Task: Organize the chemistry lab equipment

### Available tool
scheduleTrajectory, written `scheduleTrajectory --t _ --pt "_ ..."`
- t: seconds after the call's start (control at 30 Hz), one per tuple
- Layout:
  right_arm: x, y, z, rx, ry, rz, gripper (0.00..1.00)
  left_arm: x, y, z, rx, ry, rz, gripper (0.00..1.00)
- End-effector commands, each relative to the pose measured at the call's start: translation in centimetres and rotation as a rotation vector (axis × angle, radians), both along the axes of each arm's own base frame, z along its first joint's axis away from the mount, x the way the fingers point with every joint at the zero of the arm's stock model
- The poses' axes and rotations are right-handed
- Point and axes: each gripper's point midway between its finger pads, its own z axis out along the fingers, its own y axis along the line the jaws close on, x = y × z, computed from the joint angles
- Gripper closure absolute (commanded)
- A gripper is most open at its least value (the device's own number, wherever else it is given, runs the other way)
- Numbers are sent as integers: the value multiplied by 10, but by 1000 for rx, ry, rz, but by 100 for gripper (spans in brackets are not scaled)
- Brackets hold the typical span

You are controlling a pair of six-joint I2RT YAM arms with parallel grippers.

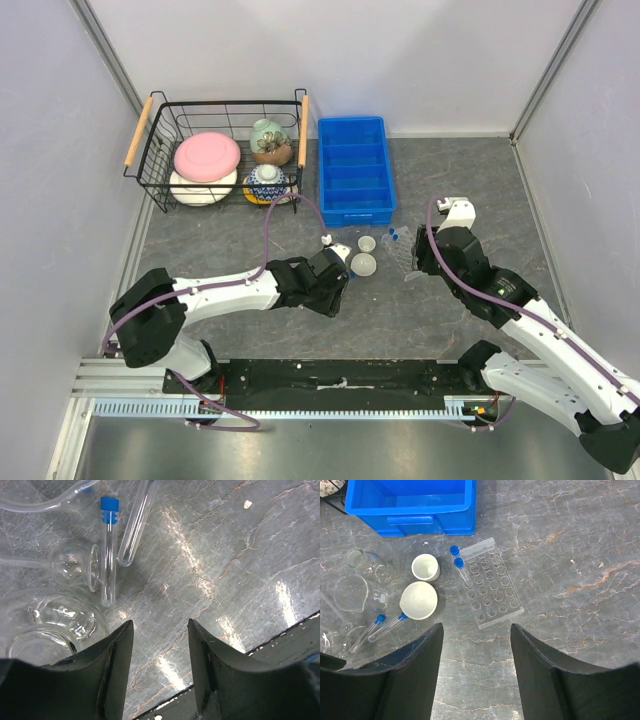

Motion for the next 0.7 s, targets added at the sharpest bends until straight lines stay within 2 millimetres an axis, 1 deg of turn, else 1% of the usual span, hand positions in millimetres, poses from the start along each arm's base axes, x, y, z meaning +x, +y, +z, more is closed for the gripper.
scheduleTrajectory --t 0.0,0.2,0.3,0.47,0.67 --pt "0 5 0 20 -2 9 37 14 2 -5 -16 -29 70 46" --pt "2 7 -2 18 -1 11 37 24 16 -10 -9 -21 103 46" --pt "3 8 -3 18 0 14 37 30 20 -13 2 -22 117 46" --pt "4 10 -5 17 -1 22 37 35 20 -18 21 -20 126 46" --pt "4 9 -8 7 1 21 37 39 20 -30 44 -9 128 46"
